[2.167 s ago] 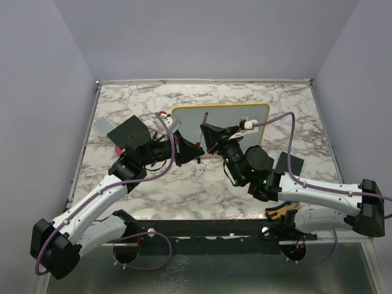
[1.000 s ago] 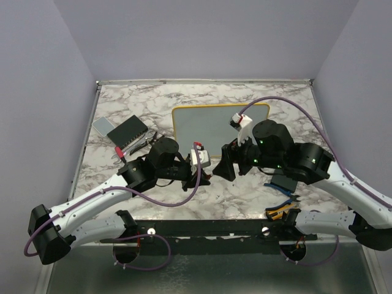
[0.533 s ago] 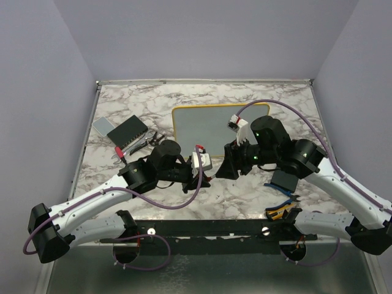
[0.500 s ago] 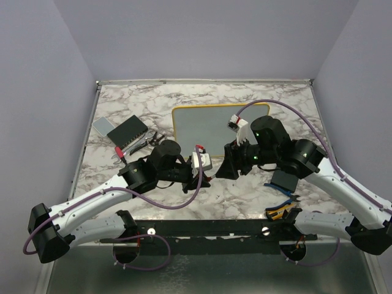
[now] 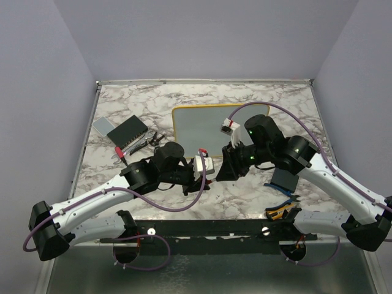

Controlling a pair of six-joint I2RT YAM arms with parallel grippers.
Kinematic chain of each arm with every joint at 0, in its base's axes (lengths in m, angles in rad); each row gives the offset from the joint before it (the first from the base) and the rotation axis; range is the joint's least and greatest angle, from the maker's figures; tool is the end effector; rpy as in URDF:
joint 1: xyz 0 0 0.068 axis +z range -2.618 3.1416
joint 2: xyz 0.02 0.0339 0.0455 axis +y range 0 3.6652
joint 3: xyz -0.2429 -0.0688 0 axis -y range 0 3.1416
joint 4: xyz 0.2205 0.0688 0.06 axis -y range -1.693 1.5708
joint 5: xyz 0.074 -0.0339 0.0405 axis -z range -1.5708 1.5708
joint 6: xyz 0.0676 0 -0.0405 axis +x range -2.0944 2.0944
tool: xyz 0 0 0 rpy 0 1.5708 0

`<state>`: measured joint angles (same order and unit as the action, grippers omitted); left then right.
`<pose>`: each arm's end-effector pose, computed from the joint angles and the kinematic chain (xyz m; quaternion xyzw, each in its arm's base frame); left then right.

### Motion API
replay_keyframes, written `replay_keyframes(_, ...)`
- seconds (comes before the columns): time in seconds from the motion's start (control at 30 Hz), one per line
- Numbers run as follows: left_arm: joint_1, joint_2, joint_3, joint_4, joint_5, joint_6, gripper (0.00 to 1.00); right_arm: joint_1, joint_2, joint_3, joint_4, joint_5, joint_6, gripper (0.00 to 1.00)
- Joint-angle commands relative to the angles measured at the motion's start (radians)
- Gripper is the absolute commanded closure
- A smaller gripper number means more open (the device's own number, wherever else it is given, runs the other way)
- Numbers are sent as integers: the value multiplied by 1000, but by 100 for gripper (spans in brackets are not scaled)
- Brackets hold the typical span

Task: Write a sentence on the whiteboard
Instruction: Pick up the whiteboard marker at the center of the board, then open the pen cap.

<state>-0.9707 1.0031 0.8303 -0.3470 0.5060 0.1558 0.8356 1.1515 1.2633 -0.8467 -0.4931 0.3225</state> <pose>0.1042 -0.2104 0.2734 0.5534 0.6411 -0.3913 0.3601 0.1323 0.1940 0.3300 -0.3207 0.8321 0.4021 0.2074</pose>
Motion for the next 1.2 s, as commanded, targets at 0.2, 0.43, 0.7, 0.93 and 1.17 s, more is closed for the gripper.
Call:
replay_keyframes(0.2, -19, 20, 47, -51, -32, 31, 100, -9, 8, 24, -61, -24, -47, 72)
replay_keyframes(0.43, -28, 26, 41, -56, -46, 39, 100, -9, 2, 20, -51, -29, -59, 99)
replay_keyframes(0.7, -39, -49, -65, 26, -159, 60, 100, -19, -50, 107, -117, 64, -117, 100)
replay_keyframes(0.93, -46, -61, -85, 39, -186, 76, 100, -24, -73, 191, -207, 110, -177, 100)
replay_keyframes(1.17, -83, -58, -106, 46, -241, 83, 100, -24, -73, 273, -301, 111, -211, 100)
